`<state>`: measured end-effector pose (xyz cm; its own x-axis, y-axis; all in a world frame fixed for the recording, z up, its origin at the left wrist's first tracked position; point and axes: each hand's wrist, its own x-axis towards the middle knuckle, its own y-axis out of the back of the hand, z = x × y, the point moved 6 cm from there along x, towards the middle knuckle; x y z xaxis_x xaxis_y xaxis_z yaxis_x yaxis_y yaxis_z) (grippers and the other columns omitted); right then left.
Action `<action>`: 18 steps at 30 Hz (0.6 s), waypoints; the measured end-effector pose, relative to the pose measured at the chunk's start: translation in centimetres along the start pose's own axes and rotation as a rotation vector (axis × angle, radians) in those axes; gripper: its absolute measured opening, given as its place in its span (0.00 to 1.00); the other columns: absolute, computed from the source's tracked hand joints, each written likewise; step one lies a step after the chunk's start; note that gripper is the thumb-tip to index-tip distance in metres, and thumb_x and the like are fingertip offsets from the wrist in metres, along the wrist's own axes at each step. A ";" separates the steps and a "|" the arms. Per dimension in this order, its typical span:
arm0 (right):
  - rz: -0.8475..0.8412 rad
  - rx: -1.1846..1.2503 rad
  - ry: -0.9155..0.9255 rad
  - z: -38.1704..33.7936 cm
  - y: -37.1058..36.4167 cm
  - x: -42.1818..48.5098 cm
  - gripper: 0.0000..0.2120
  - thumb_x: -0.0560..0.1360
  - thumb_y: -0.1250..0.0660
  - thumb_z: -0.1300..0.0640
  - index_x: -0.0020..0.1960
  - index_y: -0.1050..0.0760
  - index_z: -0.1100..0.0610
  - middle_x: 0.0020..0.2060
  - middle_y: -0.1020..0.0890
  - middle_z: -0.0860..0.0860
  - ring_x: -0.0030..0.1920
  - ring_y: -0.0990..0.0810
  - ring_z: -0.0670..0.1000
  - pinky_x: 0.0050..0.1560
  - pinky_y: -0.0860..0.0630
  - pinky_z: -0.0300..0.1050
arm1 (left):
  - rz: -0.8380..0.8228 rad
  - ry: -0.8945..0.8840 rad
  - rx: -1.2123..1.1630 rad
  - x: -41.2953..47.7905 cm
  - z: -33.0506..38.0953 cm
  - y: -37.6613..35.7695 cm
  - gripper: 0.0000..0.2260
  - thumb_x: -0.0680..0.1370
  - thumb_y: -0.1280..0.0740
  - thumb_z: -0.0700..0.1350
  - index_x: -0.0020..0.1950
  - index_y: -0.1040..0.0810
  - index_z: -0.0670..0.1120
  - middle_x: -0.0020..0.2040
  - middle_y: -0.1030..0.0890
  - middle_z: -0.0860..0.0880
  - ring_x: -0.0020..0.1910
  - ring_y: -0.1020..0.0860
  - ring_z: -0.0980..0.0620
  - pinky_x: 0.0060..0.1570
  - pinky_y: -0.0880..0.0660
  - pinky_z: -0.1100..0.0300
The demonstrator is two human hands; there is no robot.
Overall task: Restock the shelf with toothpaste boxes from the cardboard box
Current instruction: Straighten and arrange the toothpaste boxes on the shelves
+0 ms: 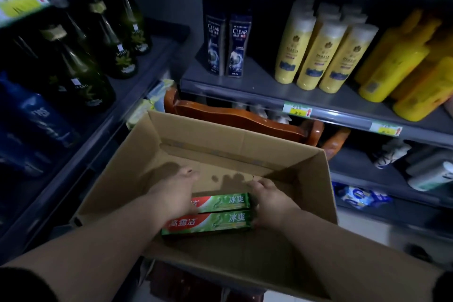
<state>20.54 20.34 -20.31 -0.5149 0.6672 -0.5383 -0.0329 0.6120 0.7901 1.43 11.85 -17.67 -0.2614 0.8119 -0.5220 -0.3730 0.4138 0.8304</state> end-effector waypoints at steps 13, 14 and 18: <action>-0.129 0.059 -0.042 -0.8 -3.4 3.3 0.56 0.64 0.20 0.54 0.78 0.55 0.42 0.70 0.34 0.52 0.69 0.32 0.55 0.66 0.29 0.49 | -0.344 -0.029 0.048 3.4 -1.5 -4.2 0.48 0.67 0.23 0.55 0.78 0.48 0.50 0.78 0.46 0.47 0.75 0.43 0.45 0.70 0.38 0.54; -0.127 0.048 -0.025 -1.1 -3.5 3.3 0.56 0.65 0.21 0.55 0.78 0.56 0.42 0.72 0.37 0.52 0.70 0.33 0.56 0.67 0.30 0.49 | -0.337 -0.026 0.037 3.4 -1.5 -4.2 0.47 0.67 0.23 0.54 0.78 0.48 0.51 0.78 0.46 0.47 0.75 0.43 0.45 0.70 0.38 0.52; -0.127 -0.022 0.049 -1.9 -3.5 3.5 0.54 0.65 0.21 0.58 0.79 0.53 0.47 0.76 0.44 0.51 0.73 0.37 0.57 0.70 0.32 0.50 | -0.323 -0.026 -0.003 3.1 -1.8 -4.5 0.48 0.66 0.22 0.52 0.78 0.47 0.52 0.78 0.46 0.48 0.75 0.42 0.45 0.70 0.38 0.51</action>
<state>17.24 19.76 -24.39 -0.5467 0.5632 -0.6196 -0.1191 0.6802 0.7233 0.69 11.77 -23.36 -0.1067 0.6489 -0.7533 -0.4353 0.6507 0.6222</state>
